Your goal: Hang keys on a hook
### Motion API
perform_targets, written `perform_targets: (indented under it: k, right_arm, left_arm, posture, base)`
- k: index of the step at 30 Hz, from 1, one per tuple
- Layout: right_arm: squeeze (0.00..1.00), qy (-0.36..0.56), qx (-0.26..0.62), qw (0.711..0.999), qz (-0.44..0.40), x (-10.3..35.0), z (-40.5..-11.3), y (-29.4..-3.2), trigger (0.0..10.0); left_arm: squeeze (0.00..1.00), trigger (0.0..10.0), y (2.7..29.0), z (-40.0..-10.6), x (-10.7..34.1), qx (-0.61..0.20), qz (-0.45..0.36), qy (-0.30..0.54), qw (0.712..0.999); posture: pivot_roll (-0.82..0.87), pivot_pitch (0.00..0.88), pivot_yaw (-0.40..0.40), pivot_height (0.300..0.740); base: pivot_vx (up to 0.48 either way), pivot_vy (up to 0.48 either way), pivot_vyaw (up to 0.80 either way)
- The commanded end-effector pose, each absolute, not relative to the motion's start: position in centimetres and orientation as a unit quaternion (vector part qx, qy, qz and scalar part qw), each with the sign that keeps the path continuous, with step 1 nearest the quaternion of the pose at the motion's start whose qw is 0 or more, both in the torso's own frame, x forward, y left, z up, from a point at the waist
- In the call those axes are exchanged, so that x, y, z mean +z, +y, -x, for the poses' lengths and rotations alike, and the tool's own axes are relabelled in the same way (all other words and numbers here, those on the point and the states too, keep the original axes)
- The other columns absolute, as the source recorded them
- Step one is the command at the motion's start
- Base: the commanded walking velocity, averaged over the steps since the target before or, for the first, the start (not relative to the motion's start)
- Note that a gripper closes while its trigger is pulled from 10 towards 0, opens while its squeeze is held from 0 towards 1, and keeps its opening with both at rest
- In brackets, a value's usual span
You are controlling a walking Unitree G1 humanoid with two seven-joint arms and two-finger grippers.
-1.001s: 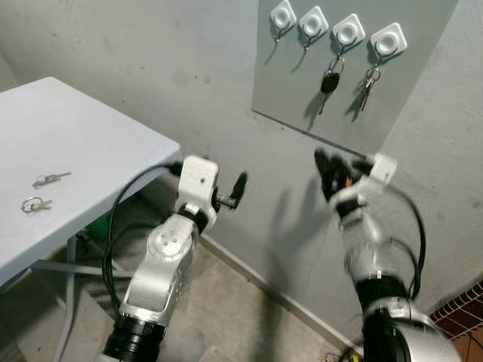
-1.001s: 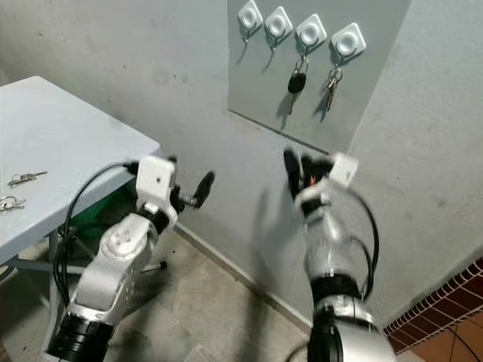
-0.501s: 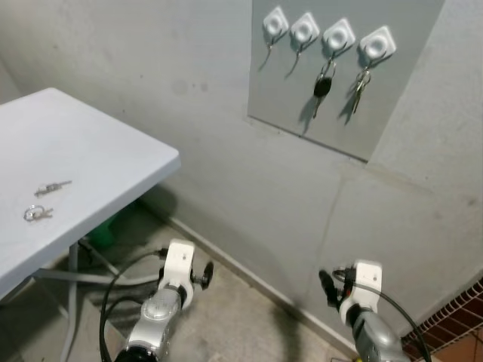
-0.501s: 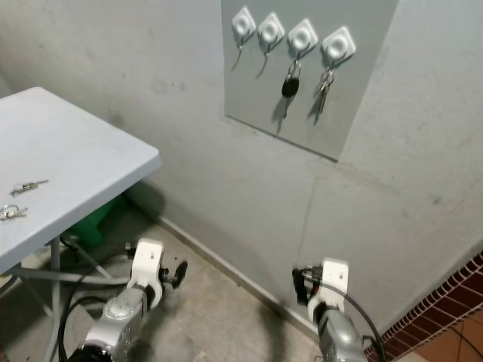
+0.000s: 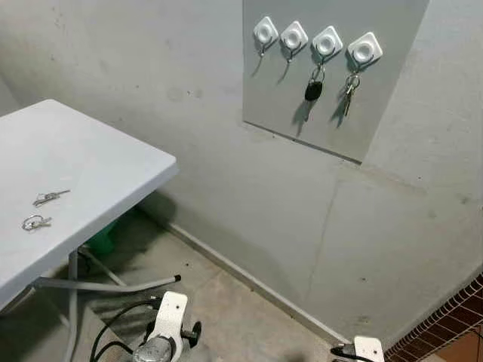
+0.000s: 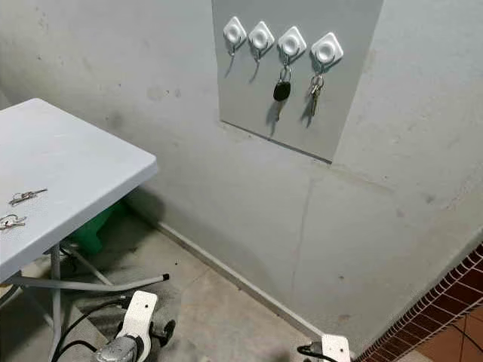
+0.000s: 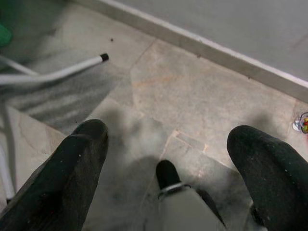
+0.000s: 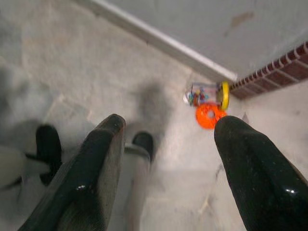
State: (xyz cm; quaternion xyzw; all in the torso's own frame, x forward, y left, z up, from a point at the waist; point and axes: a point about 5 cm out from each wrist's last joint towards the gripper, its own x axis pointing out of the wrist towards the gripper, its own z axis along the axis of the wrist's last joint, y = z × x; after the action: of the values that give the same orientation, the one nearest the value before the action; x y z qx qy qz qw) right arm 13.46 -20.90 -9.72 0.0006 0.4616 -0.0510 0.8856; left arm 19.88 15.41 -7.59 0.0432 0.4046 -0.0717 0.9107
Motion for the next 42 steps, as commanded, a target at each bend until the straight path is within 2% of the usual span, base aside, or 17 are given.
perform_targets:
  k: [1, 8, 33, 42]
  right_arm:
    - [0.00, 0.472, -0.042, 0.881, 0.007, -9.9, -13.3, -20.7, 10.0]
    - [0.00, 0.476, -0.029, 0.879, 0.007, -10.0, -13.1, -20.2, 10.0]
    - [0.00, 0.498, -0.007, 0.867, 0.019, -10.5, -12.0, -19.8, 10.0]
    - [0.00, 0.506, -0.008, 0.862, 0.022, -10.6, -11.5, -20.0, 10.0]
  left_arm:
    - [0.00, 10.0, 15.9, -19.1, -8.0, -0.060, -0.030, 0.415, 0.907]
    - [0.00, 10.0, 16.3, -17.6, -8.7, -0.050, -0.022, 0.439, 0.897]
    - [0.00, 10.0, 16.5, -17.9, -8.6, -0.031, -0.011, 0.436, 0.899]
    - [0.00, 10.0, 16.8, -17.5, -8.8, -0.029, -0.021, 0.441, 0.897]
  posture:
    - [-0.02, 0.000, 0.041, 0.740]
    - [-0.01, 0.000, 0.028, 0.740]
    - [0.01, 0.000, 0.019, 0.740]
    - [0.02, 0.000, 0.015, 0.740]
  base:
    - [0.000, 0.000, 0.00]
    - [0.000, 0.000, 0.00]
    - [0.000, 0.000, 0.80]
    - [0.000, 0.262, 0.80]
